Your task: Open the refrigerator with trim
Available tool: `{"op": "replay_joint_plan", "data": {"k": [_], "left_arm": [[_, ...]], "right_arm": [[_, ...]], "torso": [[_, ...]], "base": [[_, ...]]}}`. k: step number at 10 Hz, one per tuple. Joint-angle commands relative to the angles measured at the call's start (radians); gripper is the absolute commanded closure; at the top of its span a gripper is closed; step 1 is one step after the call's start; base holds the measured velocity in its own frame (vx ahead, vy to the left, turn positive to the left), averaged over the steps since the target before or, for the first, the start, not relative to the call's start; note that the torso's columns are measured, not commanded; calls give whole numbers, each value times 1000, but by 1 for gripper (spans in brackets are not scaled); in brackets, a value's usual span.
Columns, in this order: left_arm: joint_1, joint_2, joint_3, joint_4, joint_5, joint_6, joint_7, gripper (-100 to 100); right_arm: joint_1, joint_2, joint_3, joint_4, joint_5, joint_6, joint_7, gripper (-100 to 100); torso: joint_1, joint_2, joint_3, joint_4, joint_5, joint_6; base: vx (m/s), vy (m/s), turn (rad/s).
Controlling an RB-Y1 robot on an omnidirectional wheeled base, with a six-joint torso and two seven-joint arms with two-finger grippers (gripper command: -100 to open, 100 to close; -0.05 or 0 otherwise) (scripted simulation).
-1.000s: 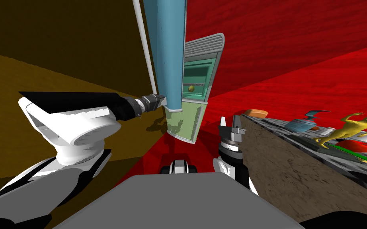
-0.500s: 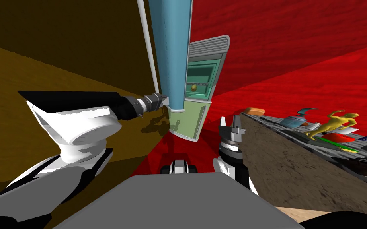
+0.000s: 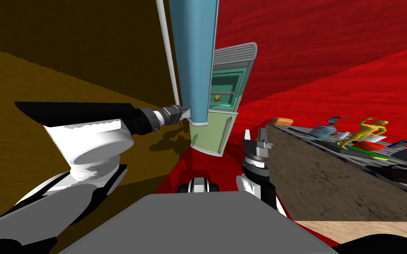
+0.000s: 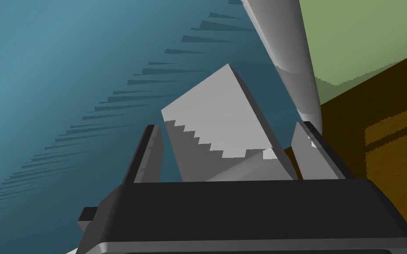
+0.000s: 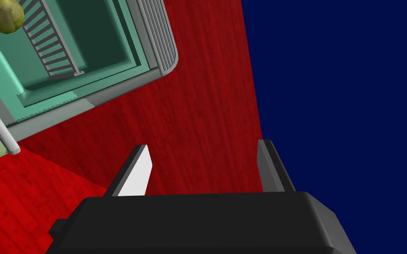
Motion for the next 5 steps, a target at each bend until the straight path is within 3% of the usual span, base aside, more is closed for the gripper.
{"op": "replay_joint_plan", "data": {"k": [1, 5], "left_arm": [[-21, -9, 3, 2, 11, -19, -7, 100], [-33, -22, -3, -3, 43, -34, -15, 100]], "right_arm": [[0, 0, 0, 0, 0, 0, 0, 0], [0, 0, 0, 0, 0, 0, 0, 0]], "torso": [[-5, -3, -1, 0, -1, 0], [-7, -4, -4, 1, -2, 1]], "base": [[-3, 266, -62], [2, 230, -63]]}}
